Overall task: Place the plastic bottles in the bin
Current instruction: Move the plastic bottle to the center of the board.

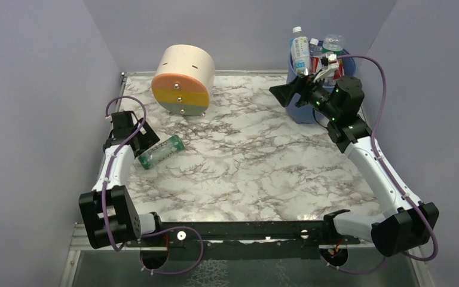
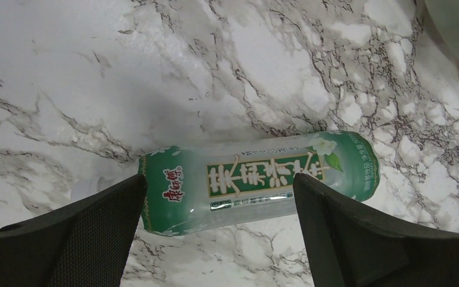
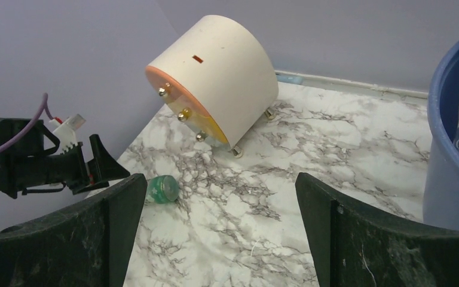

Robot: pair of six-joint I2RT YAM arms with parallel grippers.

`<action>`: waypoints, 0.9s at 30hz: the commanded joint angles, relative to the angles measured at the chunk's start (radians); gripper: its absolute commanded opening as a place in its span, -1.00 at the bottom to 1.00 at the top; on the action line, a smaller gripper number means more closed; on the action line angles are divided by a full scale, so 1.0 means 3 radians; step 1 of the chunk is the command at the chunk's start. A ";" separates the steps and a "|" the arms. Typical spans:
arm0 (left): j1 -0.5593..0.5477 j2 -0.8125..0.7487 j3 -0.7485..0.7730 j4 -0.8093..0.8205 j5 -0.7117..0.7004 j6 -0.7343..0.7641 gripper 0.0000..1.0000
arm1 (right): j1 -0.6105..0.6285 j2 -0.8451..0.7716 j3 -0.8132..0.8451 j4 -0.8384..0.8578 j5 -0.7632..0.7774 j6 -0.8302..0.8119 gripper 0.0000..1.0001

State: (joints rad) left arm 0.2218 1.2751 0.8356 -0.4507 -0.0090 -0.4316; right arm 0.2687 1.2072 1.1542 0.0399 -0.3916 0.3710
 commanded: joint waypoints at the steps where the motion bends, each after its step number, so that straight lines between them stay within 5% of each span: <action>1: 0.0020 0.0042 -0.0027 0.0142 0.0041 -0.0097 0.98 | 0.0047 -0.0102 -0.0067 0.0001 -0.0135 0.0029 0.96; 13: -0.0178 -0.0307 -0.0434 0.0227 0.0333 -0.0413 0.98 | 0.0076 -0.0099 -0.0219 0.0041 -0.0305 0.0030 0.96; 27: -0.1034 -0.0770 -0.0658 0.0153 0.0181 -0.0841 0.98 | 0.0146 -0.0071 -0.0340 -0.0105 -0.0597 0.0022 0.96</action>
State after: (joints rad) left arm -0.0185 1.0767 0.6613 -0.4038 0.0620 -0.6300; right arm 0.2951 1.1988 1.0714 0.0353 -0.4961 0.3771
